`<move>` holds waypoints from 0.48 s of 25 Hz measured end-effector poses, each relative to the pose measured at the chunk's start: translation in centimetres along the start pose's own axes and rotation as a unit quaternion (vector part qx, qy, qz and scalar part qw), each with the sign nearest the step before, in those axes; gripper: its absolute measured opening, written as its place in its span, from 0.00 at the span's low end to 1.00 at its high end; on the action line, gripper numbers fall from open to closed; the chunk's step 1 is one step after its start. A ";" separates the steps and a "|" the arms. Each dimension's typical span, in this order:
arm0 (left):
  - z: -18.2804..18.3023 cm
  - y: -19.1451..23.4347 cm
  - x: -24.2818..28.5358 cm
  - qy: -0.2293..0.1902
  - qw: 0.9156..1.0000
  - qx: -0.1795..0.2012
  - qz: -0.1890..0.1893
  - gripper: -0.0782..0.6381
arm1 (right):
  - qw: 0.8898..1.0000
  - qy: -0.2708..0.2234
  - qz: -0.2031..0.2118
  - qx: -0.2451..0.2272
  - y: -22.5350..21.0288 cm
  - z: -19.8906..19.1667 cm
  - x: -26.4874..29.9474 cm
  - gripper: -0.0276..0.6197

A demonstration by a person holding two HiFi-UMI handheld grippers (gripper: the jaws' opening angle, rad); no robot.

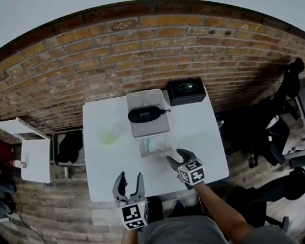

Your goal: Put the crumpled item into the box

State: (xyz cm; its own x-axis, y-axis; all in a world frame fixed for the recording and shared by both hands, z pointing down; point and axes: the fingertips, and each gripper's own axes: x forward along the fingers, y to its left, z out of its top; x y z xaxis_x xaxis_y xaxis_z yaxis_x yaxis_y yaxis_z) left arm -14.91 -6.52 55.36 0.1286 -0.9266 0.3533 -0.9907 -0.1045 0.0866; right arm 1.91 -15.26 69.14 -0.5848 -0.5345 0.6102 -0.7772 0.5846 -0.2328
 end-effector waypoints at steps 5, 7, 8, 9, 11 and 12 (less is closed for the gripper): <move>-0.8 0.2 0.4 -0.006 1.000 -0.006 -0.004 0.44 | 1.000 -0.028 0.006 0.000 0.0 0.1 -1.5 0.46; -1.3 0.1 0.7 -0.003 1.000 0.002 -0.009 0.44 | 0.999 -0.035 0.006 0.002 -0.1 0.0 -1.9 0.50; -1.6 0.0 0.8 -0.003 1.000 0.003 -0.011 0.44 | 0.999 -0.040 0.005 0.002 -0.1 0.0 -2.0 0.51; -1.7 0.0 0.9 -0.005 1.000 0.005 -0.010 0.44 | 0.999 -0.046 0.003 0.001 0.0 0.0 -2.2 0.53; -2.1 0.1 1.1 -0.008 1.000 0.012 -0.002 0.44 | 0.999 -0.054 -0.003 -0.001 -0.1 -0.3 -2.5 0.53; -2.4 0.1 1.2 -0.008 1.000 0.015 0.000 0.44 | 0.998 -0.055 -0.005 -0.002 -0.1 -0.5 -2.5 0.54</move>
State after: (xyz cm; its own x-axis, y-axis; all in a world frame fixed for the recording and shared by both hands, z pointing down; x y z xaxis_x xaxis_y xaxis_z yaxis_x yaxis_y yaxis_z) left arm -14.74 -6.82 57.99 0.1287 -0.9325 0.3374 -0.9916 -0.1156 0.0585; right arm 3.59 -13.68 67.99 -0.5987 -0.6046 0.5254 -0.7827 0.5809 -0.2235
